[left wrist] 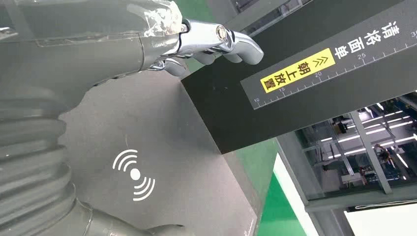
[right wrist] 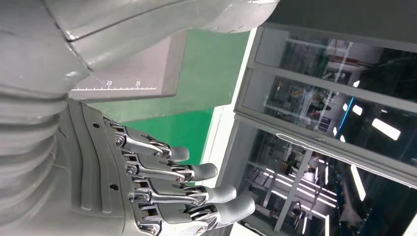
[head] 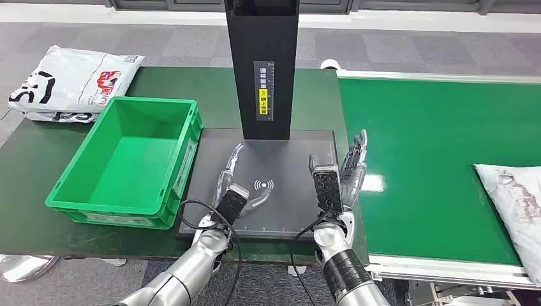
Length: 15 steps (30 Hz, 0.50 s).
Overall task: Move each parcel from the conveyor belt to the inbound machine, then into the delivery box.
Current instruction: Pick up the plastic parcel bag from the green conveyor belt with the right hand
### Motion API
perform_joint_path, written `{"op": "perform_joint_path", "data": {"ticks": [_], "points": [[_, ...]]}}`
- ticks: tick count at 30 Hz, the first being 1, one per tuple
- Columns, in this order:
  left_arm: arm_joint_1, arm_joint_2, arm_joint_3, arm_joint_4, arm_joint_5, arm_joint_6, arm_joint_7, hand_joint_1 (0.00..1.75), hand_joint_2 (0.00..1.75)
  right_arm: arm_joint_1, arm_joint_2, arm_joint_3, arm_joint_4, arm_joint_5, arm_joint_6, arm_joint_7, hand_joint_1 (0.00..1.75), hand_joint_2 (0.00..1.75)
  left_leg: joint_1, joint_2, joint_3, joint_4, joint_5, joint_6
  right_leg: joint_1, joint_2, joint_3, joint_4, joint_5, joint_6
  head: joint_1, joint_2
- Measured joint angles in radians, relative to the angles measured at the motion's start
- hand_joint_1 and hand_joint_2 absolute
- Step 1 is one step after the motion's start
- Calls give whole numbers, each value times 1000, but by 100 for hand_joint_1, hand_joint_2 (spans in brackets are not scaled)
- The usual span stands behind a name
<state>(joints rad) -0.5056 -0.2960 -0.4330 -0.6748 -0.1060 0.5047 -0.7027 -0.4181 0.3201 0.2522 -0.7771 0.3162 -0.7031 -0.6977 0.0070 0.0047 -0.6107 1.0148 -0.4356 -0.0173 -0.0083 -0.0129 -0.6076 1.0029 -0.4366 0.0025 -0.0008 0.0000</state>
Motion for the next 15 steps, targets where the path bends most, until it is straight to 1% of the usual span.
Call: {"op": "perform_joint_path", "data": {"ticks": [5,9,12,15], "points": [[2,0,0,-5,10,-1,0,0,175,0,0,1,0,-19,0,0,0,175,0,0,0,0,0,0,0,0,0,0,0,0,0,0],[7,0,1,-29,49,-19,0,0,175,-1,-3,16,0,-80,4,0,0,175,0,0,0,0,0,0,0,0,0,0,0,0,0,0],[7,0,2,-37,48,-21,0,0,175,-3,-6,35,0,-137,14,0,0,175,0,0,0,0,0,0,0,0,0,0,0,0,0,0],[7,0,2,-41,43,-21,0,0,175,-5,-8,44,0,-154,16,0,0,175,0,0,0,0,0,0,0,0,0,0,0,0,0,0]]}}
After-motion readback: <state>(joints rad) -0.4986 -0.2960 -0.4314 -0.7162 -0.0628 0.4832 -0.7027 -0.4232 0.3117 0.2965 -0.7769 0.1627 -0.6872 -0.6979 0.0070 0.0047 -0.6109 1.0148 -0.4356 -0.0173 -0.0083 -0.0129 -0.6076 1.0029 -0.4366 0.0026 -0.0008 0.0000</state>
